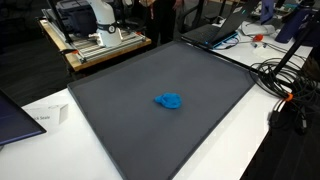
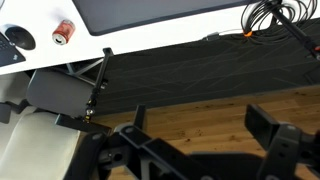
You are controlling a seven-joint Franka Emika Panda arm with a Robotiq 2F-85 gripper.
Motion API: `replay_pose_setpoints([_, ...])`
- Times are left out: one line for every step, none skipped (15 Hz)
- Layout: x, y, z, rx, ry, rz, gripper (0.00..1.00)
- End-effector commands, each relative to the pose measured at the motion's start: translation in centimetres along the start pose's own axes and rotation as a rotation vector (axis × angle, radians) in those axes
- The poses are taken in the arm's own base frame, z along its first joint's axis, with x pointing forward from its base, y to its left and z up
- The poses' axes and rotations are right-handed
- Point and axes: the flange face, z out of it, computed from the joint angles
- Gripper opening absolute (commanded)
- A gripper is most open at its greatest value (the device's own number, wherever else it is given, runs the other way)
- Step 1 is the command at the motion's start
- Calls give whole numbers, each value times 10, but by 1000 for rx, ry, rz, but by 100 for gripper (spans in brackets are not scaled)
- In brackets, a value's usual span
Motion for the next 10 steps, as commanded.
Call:
replay_pose_setpoints([4,-18,44,-39,-46,-15,100])
replay_pose_setpoints([3,-23,59,-54,-69,-27,100])
replay_pose_setpoints([2,-27,72,-61,-90,-36,100])
replay_pose_setpoints([0,-31,87,-80,-115,-47,100])
replay_pose_setpoints([-2,-35,101,-88,-136,-58,100])
replay_pose_setpoints([-4,-39,116,-97,-157,-67,100])
replay_pose_setpoints([-7,-41,131,-109,-175,-78,100])
replay_pose_setpoints([-10,-43,147,-114,-191,-89,100])
replay_pose_setpoints([-12,-45,161,-115,-205,-96,100])
replay_pose_setpoints([-16,-47,177,-116,-218,-110,100])
